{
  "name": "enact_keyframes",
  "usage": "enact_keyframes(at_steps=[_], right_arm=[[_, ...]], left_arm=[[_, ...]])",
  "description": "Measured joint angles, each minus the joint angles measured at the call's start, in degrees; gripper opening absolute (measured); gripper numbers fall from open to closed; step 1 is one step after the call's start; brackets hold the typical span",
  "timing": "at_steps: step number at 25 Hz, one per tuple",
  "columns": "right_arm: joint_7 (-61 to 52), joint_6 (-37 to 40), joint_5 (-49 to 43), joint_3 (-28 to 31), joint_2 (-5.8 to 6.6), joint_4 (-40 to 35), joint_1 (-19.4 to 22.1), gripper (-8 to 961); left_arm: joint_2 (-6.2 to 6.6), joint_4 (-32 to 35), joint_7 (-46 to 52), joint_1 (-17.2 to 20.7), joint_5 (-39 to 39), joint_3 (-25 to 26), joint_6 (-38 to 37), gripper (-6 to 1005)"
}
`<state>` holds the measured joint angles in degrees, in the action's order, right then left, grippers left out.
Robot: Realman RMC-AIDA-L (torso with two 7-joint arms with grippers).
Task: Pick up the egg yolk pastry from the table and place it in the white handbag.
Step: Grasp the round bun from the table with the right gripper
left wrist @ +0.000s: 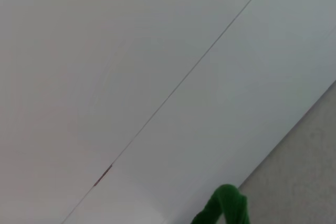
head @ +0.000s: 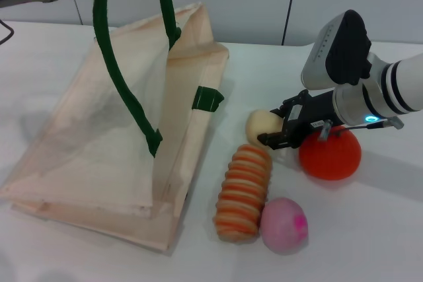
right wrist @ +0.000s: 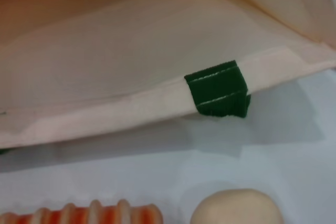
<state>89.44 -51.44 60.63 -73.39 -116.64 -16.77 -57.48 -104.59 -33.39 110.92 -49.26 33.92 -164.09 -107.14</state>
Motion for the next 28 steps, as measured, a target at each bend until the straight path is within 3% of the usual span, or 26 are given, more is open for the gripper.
enact_keyframes(at_steps=[16,28], right_arm=[[-0.4,-1.4,1.8,0.8,0.17,-2.4,0.8,544],[-3.6,-6.2,2.2,0.9,0.28,-14.1,7.0,533]], left_arm=[[0.00,0.0,0.0,0.2,0.0,0.0,0.8,144],[0.00,0.0,0.1,0.4,0.0,0.0,0.8,145]])
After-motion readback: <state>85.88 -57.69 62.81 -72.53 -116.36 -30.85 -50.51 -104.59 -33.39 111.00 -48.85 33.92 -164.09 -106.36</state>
